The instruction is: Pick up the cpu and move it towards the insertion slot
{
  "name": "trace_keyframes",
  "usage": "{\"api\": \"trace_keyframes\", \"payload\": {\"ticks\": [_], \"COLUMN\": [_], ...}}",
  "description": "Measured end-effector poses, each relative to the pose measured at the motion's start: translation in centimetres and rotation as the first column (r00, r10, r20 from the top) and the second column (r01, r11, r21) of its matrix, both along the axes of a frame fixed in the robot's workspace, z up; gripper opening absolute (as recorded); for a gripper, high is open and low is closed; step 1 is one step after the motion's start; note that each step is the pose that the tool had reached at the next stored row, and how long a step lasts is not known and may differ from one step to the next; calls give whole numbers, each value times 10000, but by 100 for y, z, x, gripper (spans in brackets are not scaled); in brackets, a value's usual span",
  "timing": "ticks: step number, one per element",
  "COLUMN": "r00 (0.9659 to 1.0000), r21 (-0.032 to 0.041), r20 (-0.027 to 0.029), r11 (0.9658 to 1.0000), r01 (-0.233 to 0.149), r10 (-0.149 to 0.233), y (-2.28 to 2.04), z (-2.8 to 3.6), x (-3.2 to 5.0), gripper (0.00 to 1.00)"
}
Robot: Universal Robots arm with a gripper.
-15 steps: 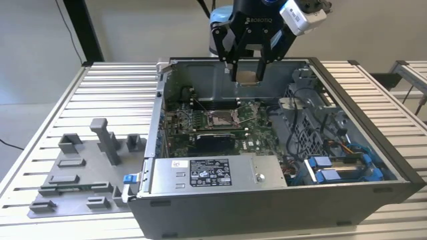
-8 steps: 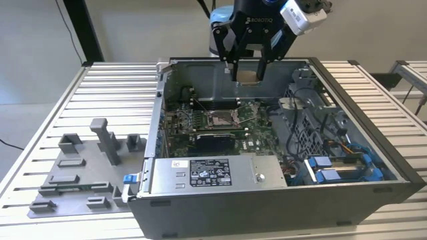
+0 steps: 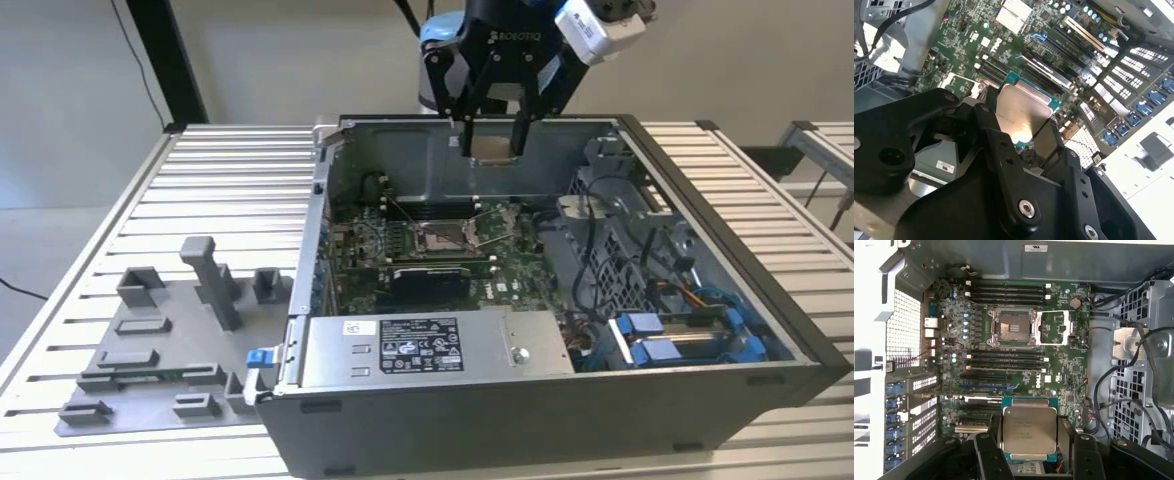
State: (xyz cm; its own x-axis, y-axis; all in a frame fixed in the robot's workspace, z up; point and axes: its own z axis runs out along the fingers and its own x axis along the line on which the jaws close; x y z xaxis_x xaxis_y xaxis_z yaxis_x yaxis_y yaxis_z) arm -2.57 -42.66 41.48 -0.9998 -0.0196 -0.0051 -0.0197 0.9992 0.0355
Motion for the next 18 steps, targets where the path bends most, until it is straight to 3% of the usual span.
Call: {"api": "trace_keyframes", "payload": {"ticks": [8,18], "r00": [10000,10000], "r21": [0,1], "r20": [0,1], "r11": [10000,10000], "r01": [0,0], "r10": [0,0], "y": [153,274], "z": [-10,-28], "x": [0,-1], "gripper": [0,0]}}
